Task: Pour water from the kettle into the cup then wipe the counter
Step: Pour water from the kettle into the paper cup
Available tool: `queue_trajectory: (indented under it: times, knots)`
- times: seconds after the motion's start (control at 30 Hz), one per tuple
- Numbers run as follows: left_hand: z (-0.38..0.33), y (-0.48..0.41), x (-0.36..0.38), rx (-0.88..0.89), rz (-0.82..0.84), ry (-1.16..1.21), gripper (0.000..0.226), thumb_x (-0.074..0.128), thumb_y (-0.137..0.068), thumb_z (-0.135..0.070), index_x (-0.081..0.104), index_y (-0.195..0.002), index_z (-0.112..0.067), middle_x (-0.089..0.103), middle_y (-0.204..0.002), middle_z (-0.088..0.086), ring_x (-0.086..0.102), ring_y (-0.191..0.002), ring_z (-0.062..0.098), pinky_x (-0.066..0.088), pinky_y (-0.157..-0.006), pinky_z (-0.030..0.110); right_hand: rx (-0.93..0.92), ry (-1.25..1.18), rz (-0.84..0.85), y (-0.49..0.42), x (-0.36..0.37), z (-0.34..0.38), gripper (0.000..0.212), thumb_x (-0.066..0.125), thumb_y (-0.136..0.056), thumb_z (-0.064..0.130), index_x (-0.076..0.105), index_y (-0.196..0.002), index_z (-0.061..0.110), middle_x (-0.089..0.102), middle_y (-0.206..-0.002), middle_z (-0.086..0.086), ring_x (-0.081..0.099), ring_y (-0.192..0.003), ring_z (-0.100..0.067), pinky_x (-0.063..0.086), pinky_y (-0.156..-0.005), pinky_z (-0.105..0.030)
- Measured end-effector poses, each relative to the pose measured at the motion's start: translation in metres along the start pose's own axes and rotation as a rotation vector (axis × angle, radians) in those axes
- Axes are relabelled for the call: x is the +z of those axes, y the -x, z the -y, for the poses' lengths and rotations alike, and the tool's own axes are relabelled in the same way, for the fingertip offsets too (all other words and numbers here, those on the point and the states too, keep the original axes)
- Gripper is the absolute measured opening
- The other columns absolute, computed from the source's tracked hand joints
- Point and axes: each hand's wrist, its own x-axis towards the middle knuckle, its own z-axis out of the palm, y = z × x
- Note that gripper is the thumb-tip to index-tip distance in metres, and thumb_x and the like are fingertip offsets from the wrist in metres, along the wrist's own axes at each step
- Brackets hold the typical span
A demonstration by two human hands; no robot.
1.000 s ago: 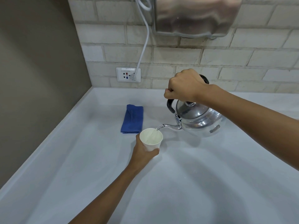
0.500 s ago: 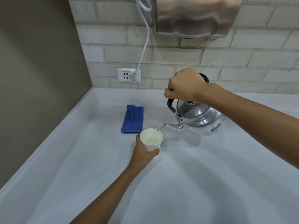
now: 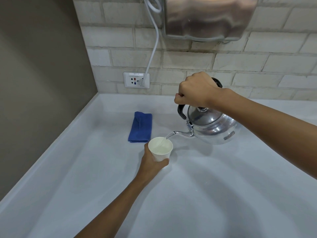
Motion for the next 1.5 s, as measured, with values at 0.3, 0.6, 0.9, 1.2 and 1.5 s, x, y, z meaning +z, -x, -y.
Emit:
queue_trajectory:
  times: [0.3, 0.6, 0.9, 1.2, 1.5]
  knots:
    - [-0.001, 0.000, 0.000, 0.002, 0.004, 0.003, 0.077, 0.077, -0.065, -0.006, 0.031, -0.126, -0.018, 0.046, -0.115, -0.003, 0.046, -0.102, 0.014, 0.039, -0.062, -0.006, -0.004, 0.000, 0.000, 0.000, 0.000, 0.000, 0.045, 0.048, -0.077, 0.019, 0.018, -0.044, 0.012, 0.018, -0.041, -0.003, 0.011, -0.042, -0.017, 0.011, -0.046, -0.023]
    - [-0.001, 0.001, 0.000, 0.006, 0.004, 0.008, 0.075, 0.076, -0.066, -0.005, 0.031, -0.125, -0.019, 0.047, -0.111, -0.006, 0.048, -0.096, 0.009, 0.037, -0.060, -0.006, -0.001, -0.013, -0.003, -0.001, 0.000, -0.001, 0.044, 0.047, -0.076, 0.017, 0.018, -0.044, 0.012, 0.018, -0.041, -0.003, 0.011, -0.042, -0.017, 0.011, -0.047, -0.022]
    - [-0.001, 0.000, 0.000, 0.011, 0.006, 0.008, 0.074, 0.076, -0.065, -0.006, 0.032, -0.122, -0.021, 0.048, -0.107, -0.009, 0.049, -0.091, 0.001, 0.038, -0.062, -0.005, -0.003, 0.009, -0.004, -0.001, 0.001, -0.002, 0.045, 0.048, -0.075, 0.018, 0.017, -0.043, 0.013, 0.017, -0.040, -0.002, 0.010, -0.041, -0.017, 0.011, -0.047, -0.022]
    - [-0.002, 0.001, -0.001, 0.012, 0.004, 0.005, 0.075, 0.077, -0.065, -0.006, 0.032, -0.123, -0.020, 0.048, -0.113, -0.004, 0.047, -0.098, 0.011, 0.039, -0.062, -0.005, -0.001, -0.013, -0.009, -0.001, 0.001, -0.002, 0.044, 0.048, -0.076, 0.018, 0.017, -0.044, 0.014, 0.016, -0.042, -0.002, 0.010, -0.042, -0.017, 0.011, -0.046, -0.022]
    - [-0.003, 0.001, -0.001, 0.008, 0.007, -0.009, 0.079, 0.078, -0.065, -0.009, 0.030, -0.127, -0.018, 0.047, -0.114, -0.004, 0.046, -0.103, 0.012, 0.038, -0.078, 0.017, 0.097, -0.151, -0.035, 0.002, 0.023, -0.004, 0.049, 0.049, -0.079, 0.023, 0.021, -0.040, 0.013, 0.020, -0.038, -0.001, 0.015, -0.039, -0.017, 0.013, -0.045, -0.023]
